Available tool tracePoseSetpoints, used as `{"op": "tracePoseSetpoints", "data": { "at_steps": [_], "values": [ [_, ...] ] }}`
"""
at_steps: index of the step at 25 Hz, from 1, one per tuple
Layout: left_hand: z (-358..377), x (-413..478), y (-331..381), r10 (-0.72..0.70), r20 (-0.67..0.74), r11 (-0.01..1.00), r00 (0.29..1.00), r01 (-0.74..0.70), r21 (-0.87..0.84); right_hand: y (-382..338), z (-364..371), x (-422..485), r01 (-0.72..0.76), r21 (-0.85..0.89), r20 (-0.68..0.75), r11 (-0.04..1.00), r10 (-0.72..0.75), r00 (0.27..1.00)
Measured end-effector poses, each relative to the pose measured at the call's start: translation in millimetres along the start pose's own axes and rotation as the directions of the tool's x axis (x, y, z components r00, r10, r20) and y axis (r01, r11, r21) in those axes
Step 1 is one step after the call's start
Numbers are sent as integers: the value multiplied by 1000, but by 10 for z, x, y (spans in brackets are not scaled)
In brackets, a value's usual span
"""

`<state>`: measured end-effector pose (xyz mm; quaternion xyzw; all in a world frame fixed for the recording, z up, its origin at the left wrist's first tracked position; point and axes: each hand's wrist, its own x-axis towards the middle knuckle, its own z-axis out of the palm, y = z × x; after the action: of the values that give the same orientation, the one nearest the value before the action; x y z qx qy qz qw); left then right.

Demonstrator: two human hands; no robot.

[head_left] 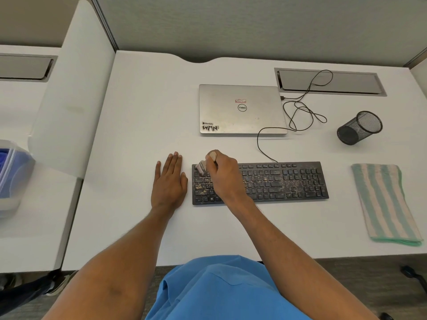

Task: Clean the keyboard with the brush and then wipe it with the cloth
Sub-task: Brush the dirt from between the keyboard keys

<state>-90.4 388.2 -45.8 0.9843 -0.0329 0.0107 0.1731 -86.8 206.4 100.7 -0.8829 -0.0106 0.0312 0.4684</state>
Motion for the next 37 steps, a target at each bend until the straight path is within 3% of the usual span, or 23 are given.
{"op": "tracePoseSetpoints", "data": {
  "at_steps": [7,13,21,26,32,37],
  "values": [
    [-3,-7,-1,-4,3,1000,1000,4,-1,85,73,6,-8,-82,48,997,12,999],
    [-11,1,6,-2,5,1000,1000,2,-2,21,24,-16,27,-8,-29,1000,-27,999],
    [6,-3,-5,-3,2,1000,1000,3,4,82,43,-8,-11,-49,55,999,14,998],
    [-1,2,5,-9,10,1000,1000,9,5,-4,64,-17,4,24,-4,1000,-4,1000],
    [7,1,-4,2,-4,1000,1000,-2,-2,-29,28,-34,21,6,138,1000,-21,990],
    [9,-2,-12,4,-2,1000,1000,-4,-3,-18,13,24,66,17,107,998,-67,992]
  ]
}}
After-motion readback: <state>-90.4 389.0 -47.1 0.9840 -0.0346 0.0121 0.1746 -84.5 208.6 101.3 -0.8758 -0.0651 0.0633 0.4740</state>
